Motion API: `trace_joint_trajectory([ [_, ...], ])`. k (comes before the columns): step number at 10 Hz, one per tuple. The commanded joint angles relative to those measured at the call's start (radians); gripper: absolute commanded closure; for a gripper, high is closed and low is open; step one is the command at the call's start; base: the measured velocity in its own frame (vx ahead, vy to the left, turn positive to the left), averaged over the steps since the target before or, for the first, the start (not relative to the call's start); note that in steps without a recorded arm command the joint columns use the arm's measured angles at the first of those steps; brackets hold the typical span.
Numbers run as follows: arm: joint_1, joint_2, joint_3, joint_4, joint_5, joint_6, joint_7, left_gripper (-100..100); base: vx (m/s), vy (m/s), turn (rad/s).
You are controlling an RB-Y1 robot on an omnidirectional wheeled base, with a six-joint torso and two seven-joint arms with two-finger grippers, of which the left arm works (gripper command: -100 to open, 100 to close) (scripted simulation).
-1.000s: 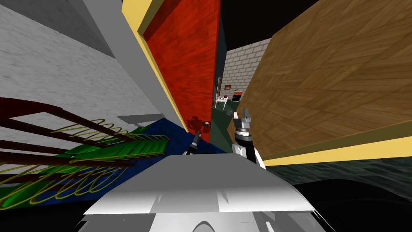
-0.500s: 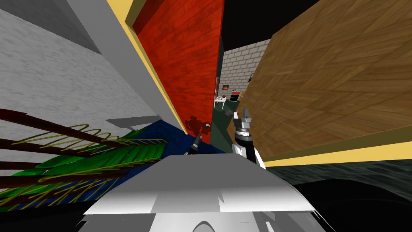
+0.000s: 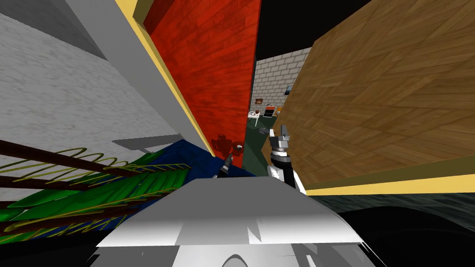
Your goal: Push the door open
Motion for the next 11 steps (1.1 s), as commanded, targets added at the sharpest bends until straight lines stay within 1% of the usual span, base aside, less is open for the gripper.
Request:
trace_joint_trajectory([
  [1,-0.007,-0.005,0.006,0.011,0.001,-0.001,-0.002,-100,0.171,-0.068,-0.027],
  [6,-0.027,-0.022,0.022,0.038,0.004,-0.001,-0.006,-100,0.171,-0.089,-0.029],
  [7,-0.025,-0.02,0.02,0.036,0.004,-0.002,-0.006,-100,0.082,-0.033,0.002],
  [8,-0.025,-0.02,0.02,0.036,0.004,-0.002,-0.006,100,-0.013,0.002,0.003],
  [11,-0.025,-0.02,0.02,0.036,0.004,-0.002,-0.006,100,-0.013,0.007,-0.01],
])
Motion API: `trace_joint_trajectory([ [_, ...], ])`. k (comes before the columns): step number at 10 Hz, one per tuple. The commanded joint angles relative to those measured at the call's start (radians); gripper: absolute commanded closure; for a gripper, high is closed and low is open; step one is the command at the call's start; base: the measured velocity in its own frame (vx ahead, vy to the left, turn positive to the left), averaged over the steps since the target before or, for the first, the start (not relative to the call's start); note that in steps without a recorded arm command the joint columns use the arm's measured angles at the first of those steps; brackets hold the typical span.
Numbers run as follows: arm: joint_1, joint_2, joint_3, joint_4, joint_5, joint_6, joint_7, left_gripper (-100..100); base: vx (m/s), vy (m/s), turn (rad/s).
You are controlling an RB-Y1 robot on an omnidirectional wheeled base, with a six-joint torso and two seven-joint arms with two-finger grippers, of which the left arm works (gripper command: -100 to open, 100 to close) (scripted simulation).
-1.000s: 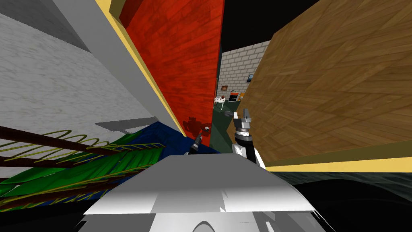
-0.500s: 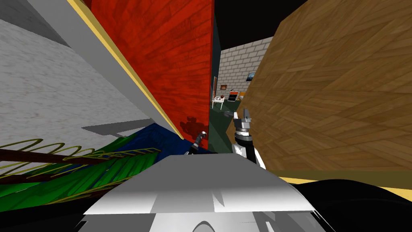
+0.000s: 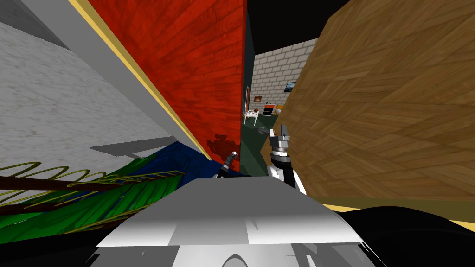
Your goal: Push the door open
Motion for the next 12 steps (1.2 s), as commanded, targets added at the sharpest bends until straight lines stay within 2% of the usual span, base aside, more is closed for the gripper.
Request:
trace_joint_trajectory([
  [1,0.004,0.001,-0.001,0.001,0.0,-0.003,0.0,100,0.0,0.0,0.0],
  [2,0.004,0.001,-0.001,0.001,0.0,-0.003,0.0,100,0.0,0.0,0.0],
  [3,-0.003,0.003,0.016,0.005,0.005,-0.001,-0.005,100,0.086,-0.051,0.028],
  [6,-0.006,0.005,0.031,0.009,0.01,-0.001,-0.009,100,0.137,-0.093,0.036],
  [7,-0.01,0.007,0.049,0.015,0.016,-0.002,-0.015,100,0.152,-0.095,0.047],
  [12,-0.021,0.008,0.104,0.032,0.035,-0.003,-0.032,100,0.142,-0.107,0.053],
])
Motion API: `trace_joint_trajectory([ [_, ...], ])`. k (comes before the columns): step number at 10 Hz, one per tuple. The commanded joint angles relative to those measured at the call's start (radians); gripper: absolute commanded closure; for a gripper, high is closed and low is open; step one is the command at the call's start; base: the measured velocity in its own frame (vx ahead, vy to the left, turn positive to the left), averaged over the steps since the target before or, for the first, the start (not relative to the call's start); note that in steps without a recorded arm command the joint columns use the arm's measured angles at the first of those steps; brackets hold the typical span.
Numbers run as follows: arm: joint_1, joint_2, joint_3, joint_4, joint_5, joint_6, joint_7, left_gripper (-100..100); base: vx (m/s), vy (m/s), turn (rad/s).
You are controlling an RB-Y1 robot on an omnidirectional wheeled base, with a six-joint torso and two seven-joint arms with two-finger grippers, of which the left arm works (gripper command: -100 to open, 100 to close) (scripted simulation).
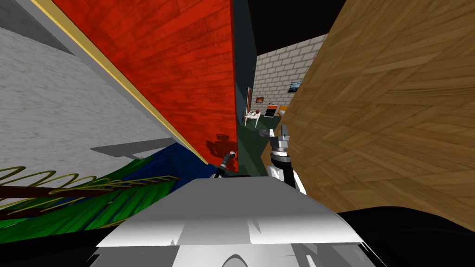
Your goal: Push the door open
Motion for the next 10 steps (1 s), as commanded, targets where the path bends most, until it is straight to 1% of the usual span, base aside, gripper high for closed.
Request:
trace_joint_trajectory([
  [1,-0.012,0.003,0.031,0.009,0.01,-0.01,-0.009,100,0.134,-0.102,0.05],
  [2,-0.016,0.002,0.048,0.015,0.016,-0.011,-0.014,100,0.108,-0.137,0.073],
  [3,-0.018,0.001,0.058,0.017,0.019,-0.011,-0.017,100,0.124,-0.142,0.062],
  [4,-0.021,-0.001,0.076,0.023,0.025,-0.012,-0.022,100,0.141,-0.13,0.066],
  [6,-0.025,-0.004,0.094,0.029,0.031,-0.012,-0.028,100,0.144,-0.133,0.063],
  [7,-0.029,-0.007,0.112,0.034,0.037,-0.013,-0.033,100,0.173,-0.115,0.079],
  [8,-0.031,-0.009,0.121,0.037,0.04,-0.013,-0.036,100,0.153,-0.128,0.061],
  [10,-0.038,-0.018,0.155,0.047,0.051,-0.014,-0.046,100,0.127,-0.167,0.079],
])
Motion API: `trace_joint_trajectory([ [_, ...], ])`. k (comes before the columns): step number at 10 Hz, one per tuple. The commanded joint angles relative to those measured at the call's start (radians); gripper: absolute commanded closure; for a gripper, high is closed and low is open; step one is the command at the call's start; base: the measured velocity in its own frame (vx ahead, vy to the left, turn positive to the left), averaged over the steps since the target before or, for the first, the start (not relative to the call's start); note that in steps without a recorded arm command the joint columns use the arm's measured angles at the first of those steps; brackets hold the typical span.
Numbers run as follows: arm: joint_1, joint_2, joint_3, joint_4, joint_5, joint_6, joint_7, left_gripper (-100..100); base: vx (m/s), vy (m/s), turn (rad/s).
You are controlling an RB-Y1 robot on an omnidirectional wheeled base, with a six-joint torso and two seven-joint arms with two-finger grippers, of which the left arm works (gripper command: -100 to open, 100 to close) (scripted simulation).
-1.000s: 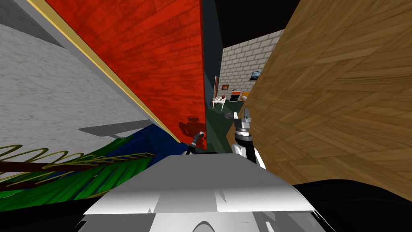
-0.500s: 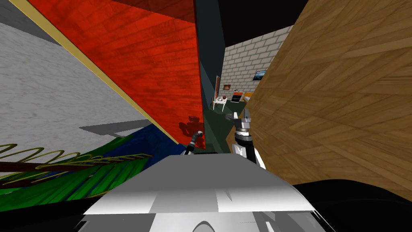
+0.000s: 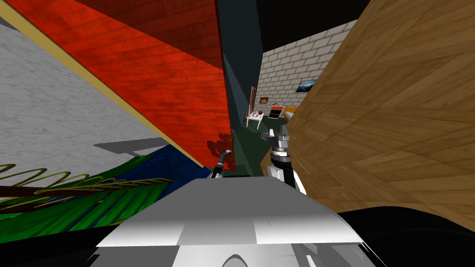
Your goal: Push the door open
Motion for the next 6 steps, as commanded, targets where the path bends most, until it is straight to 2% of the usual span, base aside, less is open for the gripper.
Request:
trace_joint_trajectory([
  [1,-0.01,-0.005,0.032,0.007,0.01,-0.004,-0.009,100,0.161,-0.176,0.105],
  [3,-0.015,-0.015,0.059,0.015,0.02,-0.005,-0.018,100,0.17,-0.154,0.082],
  [6,-0.021,-0.028,0.087,0.024,0.029,-0.006,-0.026,100,0.165,-0.104,0.05],
])
